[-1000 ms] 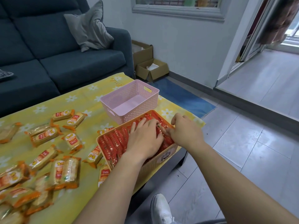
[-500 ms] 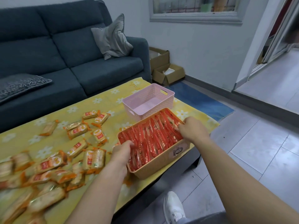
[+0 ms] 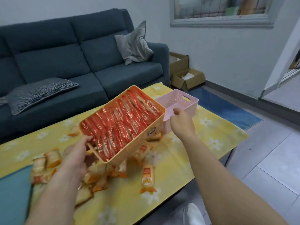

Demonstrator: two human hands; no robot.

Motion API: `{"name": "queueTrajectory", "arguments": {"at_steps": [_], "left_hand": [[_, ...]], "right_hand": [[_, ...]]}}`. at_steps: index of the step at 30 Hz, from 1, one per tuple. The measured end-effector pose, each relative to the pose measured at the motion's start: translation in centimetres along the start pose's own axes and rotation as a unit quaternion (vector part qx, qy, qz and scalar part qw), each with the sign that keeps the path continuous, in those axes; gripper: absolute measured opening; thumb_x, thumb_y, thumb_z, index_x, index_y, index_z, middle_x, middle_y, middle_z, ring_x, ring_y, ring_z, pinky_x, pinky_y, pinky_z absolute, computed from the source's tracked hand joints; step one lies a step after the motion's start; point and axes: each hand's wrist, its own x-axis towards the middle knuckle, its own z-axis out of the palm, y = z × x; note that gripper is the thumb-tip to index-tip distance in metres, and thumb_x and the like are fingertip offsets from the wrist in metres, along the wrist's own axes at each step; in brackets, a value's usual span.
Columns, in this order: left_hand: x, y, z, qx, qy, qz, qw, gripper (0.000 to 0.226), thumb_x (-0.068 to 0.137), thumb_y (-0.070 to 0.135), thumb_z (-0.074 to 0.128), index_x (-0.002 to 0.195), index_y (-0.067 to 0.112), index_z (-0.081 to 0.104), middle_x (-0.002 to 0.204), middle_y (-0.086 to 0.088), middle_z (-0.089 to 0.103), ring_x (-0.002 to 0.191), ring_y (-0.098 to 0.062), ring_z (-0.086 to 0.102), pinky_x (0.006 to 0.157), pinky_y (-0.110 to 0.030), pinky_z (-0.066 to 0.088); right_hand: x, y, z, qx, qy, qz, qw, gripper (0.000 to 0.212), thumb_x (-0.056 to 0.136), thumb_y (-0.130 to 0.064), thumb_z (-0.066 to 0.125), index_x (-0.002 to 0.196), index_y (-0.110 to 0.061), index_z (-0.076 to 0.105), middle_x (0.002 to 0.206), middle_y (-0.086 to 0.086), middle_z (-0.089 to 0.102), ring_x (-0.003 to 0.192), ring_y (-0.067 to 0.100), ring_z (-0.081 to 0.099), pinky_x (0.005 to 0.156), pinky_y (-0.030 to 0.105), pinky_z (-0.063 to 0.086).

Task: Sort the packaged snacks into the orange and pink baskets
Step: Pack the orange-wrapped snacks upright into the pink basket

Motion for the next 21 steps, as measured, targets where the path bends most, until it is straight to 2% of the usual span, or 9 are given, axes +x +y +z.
{"name": "queueTrajectory", "arguments": {"at_steps": [3, 6, 8, 10, 12, 14, 16, 18, 21], "left_hand": [[2.3, 0.9, -1.6, -0.052, 0.031, 0.003, 0.998, 0.007, 0.091, 0.024, 0.065, 0.087, 0.02, 0.062, 0.082, -0.001, 0.066, 0.066, -0.018, 0.063, 0.051, -0.029, 0.051], [4.0, 1.1, -0.8, -0.105, 0.019, -0.012, 0.994, 0.008, 0.094, 0.023, 0.062, 0.087, 0.019, 0.061, 0.082, -0.001, 0.064, 0.069, -0.013, 0.062, 0.046, -0.024, 0.054], [5.0, 1.5, 0.7, -0.131, 0.013, -0.013, 0.991, 0.01, 0.096, 0.02, 0.061, 0.086, 0.018, 0.06, 0.081, -0.001, 0.065, 0.07, -0.012, 0.063, 0.043, -0.022, 0.055], [5.8, 2.2, 2.8, -0.139, -0.001, -0.007, 0.99, 0.01, 0.095, 0.018, 0.06, 0.086, 0.017, 0.061, 0.083, -0.002, 0.066, 0.071, -0.011, 0.066, 0.048, -0.024, 0.058], [6.9, 2.6, 5.4, -0.138, -0.015, -0.005, 0.99, 0.009, 0.094, 0.016, 0.061, 0.086, 0.015, 0.063, 0.084, -0.003, 0.068, 0.068, -0.012, 0.068, 0.051, -0.027, 0.061], [8.2, 2.5, 8.3, -0.115, -0.02, -0.005, 0.993, 0.008, 0.092, 0.018, 0.062, 0.086, 0.014, 0.066, 0.086, -0.005, 0.073, 0.065, -0.012, 0.07, 0.054, -0.029, 0.06], [9.4, 2.1, 11.4, -0.087, -0.02, 0.003, 0.996, 0.01, 0.091, 0.02, 0.064, 0.087, 0.013, 0.069, 0.09, -0.007, 0.076, 0.069, -0.015, 0.072, 0.061, -0.031, 0.061], [10.4, 1.8, 14.3, -0.074, -0.024, -0.005, 0.997, 0.012, 0.091, 0.022, 0.065, 0.091, 0.011, 0.071, 0.09, -0.008, 0.075, 0.072, -0.018, 0.072, 0.059, -0.03, 0.061], [12.0, 1.7, 17.5, -0.058, -0.043, -0.018, 0.997, 0.013, 0.089, 0.022, 0.067, 0.093, 0.01, 0.071, 0.089, -0.01, 0.073, 0.073, -0.019, 0.071, 0.056, -0.029, 0.061]], "right_hand": [[1.7, 1.4, 3.9, -0.22, -0.039, -0.105, 0.969, 0.058, 0.094, -0.021, 0.046, 0.151, -0.014, 0.039, 0.155, 0.004, 0.042, 0.144, 0.028, 0.034, 0.115, 0.048, 0.031], [2.3, 2.5, 6.3, -0.349, -0.064, -0.116, 0.928, 0.048, 0.094, -0.022, 0.045, 0.142, -0.015, 0.041, 0.144, 0.005, 0.049, 0.143, 0.028, 0.03, 0.118, 0.056, 0.018], [2.0, 2.6, 6.7, -0.416, -0.034, -0.114, 0.901, 0.036, 0.091, -0.015, 0.046, 0.126, -0.018, 0.053, 0.129, 0.006, 0.057, 0.131, 0.03, 0.04, 0.113, 0.053, 0.024], [1.5, 1.9, 6.2, -0.443, 0.005, -0.126, 0.888, 0.027, 0.086, -0.009, 0.048, 0.107, -0.021, 0.06, 0.112, 0.005, 0.063, 0.114, 0.031, 0.052, 0.098, 0.045, 0.034], [1.2, 1.3, 5.4, -0.447, -0.003, -0.123, 0.886, 0.024, 0.08, -0.005, 0.05, 0.093, -0.024, 0.058, 0.101, 0.002, 0.066, 0.103, 0.029, 0.06, 0.086, 0.04, 0.033], [0.7, 1.2, 4.8, -0.43, -0.04, -0.109, 0.895, 0.024, 0.082, -0.008, 0.052, 0.095, -0.025, 0.062, 0.102, 0.002, 0.065, 0.101, 0.028, 0.063, 0.082, 0.038, 0.033], [-0.2, 0.9, 3.9, -0.409, -0.091, -0.096, 0.903, 0.023, 0.087, -0.02, 0.055, 0.107, -0.026, 0.066, 0.111, 0.004, 0.061, 0.104, 0.029, 0.064, 0.084, 0.038, 0.042], [-1.3, 0.5, 2.6, -0.419, -0.147, -0.083, 0.892, 0.025, 0.089, -0.029, 0.055, 0.111, -0.023, 0.064, 0.114, 0.005, 0.062, 0.107, 0.031, 0.064, 0.085, 0.037, 0.049], [-3.3, -0.2, 1.0, -0.45, -0.201, -0.087, 0.866, 0.015, 0.087, -0.022, 0.055, 0.101, -0.022, 0.057, 0.108, 0.006, 0.064, 0.102, 0.029, 0.063, 0.075, 0.032, 0.046]]}}
